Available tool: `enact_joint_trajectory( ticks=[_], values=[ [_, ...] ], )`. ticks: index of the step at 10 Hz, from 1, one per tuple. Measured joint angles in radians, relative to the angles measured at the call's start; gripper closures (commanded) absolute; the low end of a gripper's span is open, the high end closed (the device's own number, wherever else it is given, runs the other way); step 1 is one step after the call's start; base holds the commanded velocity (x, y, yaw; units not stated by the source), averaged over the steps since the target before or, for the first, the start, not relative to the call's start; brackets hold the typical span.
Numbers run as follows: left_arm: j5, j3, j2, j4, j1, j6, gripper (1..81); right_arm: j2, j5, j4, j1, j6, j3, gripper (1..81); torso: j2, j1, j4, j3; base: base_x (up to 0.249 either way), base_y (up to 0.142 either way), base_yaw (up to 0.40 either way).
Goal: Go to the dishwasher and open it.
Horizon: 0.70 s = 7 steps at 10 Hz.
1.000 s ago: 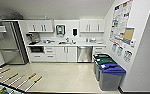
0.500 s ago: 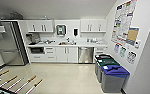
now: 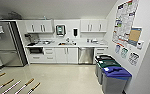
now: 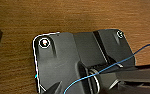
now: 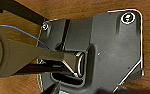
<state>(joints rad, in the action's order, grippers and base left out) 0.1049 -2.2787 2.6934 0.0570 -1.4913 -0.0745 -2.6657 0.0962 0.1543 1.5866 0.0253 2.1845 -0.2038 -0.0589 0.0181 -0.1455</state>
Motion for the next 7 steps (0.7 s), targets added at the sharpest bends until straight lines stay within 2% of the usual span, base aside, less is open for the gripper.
enact_joint_trajectory(
  ticks=[7],
  values=[
    [0.0,0.0,0.0,0.0,0.0,0.0,1.0,-0.001,0.0,0.0,0.001,0.0,0.0,1.0,0.0,0.0,0.0,0.0,0.123,0.0,0.0]
  ],
)
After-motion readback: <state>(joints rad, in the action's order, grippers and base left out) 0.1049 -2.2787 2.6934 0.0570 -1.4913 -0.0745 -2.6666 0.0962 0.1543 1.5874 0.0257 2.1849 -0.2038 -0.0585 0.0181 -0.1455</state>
